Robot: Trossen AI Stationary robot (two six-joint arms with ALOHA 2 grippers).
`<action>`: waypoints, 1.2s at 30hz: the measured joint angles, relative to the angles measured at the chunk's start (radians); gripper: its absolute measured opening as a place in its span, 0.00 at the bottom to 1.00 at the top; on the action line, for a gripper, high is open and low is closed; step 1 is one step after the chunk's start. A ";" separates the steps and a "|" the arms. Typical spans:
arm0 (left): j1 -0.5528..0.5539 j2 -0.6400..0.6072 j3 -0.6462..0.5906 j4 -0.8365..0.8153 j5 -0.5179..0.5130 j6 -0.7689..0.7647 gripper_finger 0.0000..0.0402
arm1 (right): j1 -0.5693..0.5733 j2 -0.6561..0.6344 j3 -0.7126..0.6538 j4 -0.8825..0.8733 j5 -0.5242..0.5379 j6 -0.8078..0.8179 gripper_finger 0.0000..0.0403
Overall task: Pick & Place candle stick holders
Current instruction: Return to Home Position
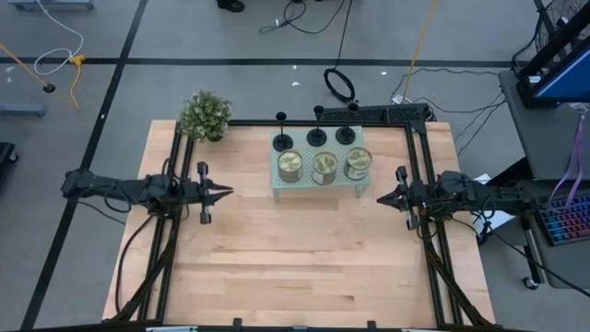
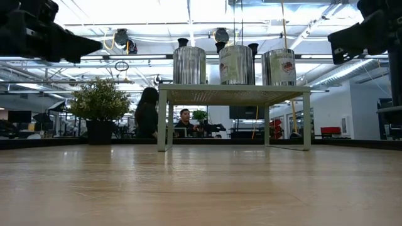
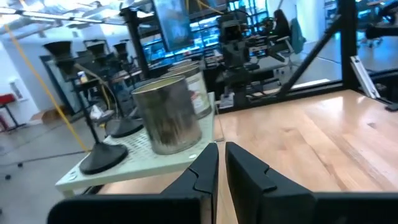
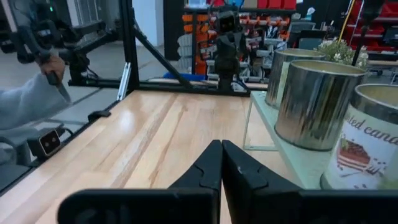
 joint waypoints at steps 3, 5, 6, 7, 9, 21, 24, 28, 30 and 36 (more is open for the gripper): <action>0.033 0.000 0.000 -0.015 0.028 -0.031 0.09 | 0.000 -0.027 -0.019 0.011 0.000 0.020 0.00; 0.046 0.000 0.000 -0.049 0.044 -0.060 0.09 | 0.000 -0.026 -0.029 0.001 0.000 0.031 0.00; 0.051 0.000 -0.004 -0.053 0.056 -0.071 0.09 | 0.000 -0.026 -0.033 0.002 0.001 0.031 0.00; 0.056 0.000 -0.012 -0.046 0.064 -0.077 0.09 | 0.000 -0.025 -0.038 0.008 0.001 0.030 0.00; 0.059 0.000 -0.037 -0.022 0.067 -0.084 0.09 | 0.000 -0.026 -0.054 0.010 0.001 0.031 0.00; 0.060 0.002 -0.047 -0.092 0.056 -0.111 0.09 | 0.000 -0.025 -0.160 0.151 -0.001 0.071 0.00; 0.060 0.003 -0.045 -0.166 0.059 -0.159 0.09 | 0.000 -0.025 -0.189 0.204 0.000 0.078 0.00; 0.060 0.012 -0.044 -0.169 0.060 -0.192 0.09 | 0.000 -0.025 -0.207 0.218 0.002 0.068 0.00; 0.060 0.011 -0.044 -0.170 0.060 -0.183 0.09 | 0.000 -0.025 -0.208 0.218 0.002 0.056 0.00; 0.060 0.011 -0.045 -0.159 0.059 -0.185 0.09 | 0.000 -0.023 -0.209 0.218 0.002 0.046 0.00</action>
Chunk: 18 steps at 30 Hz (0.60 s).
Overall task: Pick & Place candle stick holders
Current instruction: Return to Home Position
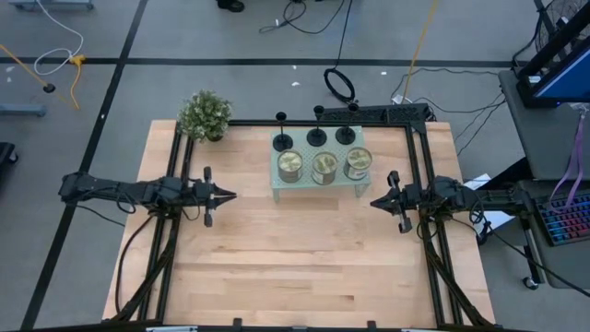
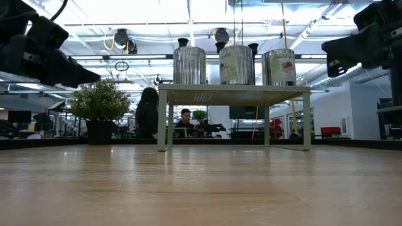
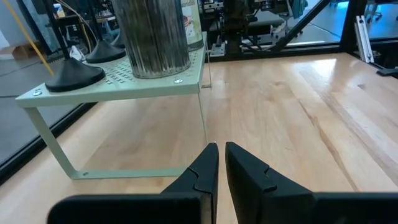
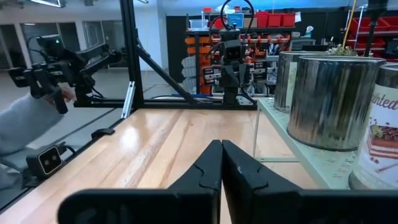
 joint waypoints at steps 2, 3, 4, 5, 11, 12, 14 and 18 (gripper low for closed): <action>0.000 0.000 -0.001 0.010 -0.003 0.000 0.09 | 0.000 0.000 0.000 0.000 0.000 -0.001 0.00; 0.000 0.000 -0.001 0.011 -0.003 0.001 0.09 | 0.000 0.000 0.000 0.000 0.000 0.002 0.00; 0.000 0.000 -0.001 0.013 -0.003 0.001 0.09 | 0.000 0.000 -0.001 0.004 0.000 0.006 0.00; 0.000 0.000 -0.001 0.013 -0.003 0.001 0.09 | 0.000 0.000 -0.001 0.011 0.000 0.006 0.00; 0.000 0.000 -0.001 0.016 -0.003 0.001 0.09 | 0.000 0.000 -0.001 0.035 -0.001 0.008 0.00; 0.000 0.000 -0.001 0.017 -0.003 0.001 0.09 | 0.000 0.000 -0.001 0.036 -0.001 0.008 0.00; 0.000 0.000 -0.001 0.017 -0.003 0.001 0.09 | 0.000 0.000 -0.002 0.037 -0.001 0.008 0.00; 0.000 0.000 -0.001 0.017 -0.003 0.001 0.09 | 0.000 0.000 -0.002 0.038 -0.001 0.008 0.01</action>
